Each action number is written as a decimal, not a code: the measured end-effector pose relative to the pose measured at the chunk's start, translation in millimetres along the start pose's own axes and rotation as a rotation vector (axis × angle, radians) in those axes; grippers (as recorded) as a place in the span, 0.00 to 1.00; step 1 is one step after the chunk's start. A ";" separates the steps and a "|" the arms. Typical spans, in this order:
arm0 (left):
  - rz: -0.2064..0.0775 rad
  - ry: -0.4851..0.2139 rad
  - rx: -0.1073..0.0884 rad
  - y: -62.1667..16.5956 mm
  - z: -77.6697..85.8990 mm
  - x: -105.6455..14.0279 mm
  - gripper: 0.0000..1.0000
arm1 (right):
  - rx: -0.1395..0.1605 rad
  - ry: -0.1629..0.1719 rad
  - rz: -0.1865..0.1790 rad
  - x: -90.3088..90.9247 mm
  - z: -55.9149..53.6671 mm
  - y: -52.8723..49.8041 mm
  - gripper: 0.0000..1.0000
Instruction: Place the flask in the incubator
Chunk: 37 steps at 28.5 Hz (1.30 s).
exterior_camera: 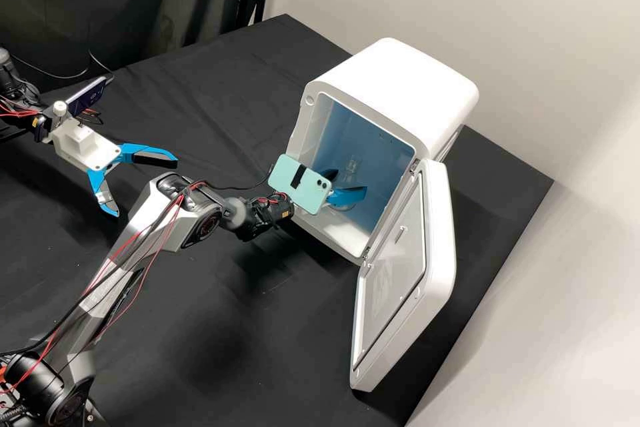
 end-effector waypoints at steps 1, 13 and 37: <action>0.000 0.000 0.000 0.0 0.0 0.0 1.00 | -0.003 -0.001 -0.005 0.0 0.1 -0.5 1.00; 0.000 0.000 0.000 0.0 0.0 0.0 1.00 | -0.005 -0.009 -0.035 -0.1 0.8 -3.2 1.00; 0.000 0.000 0.000 0.0 0.0 0.0 1.00 | -0.006 -0.015 -0.038 -1.8 2.7 -5.1 1.00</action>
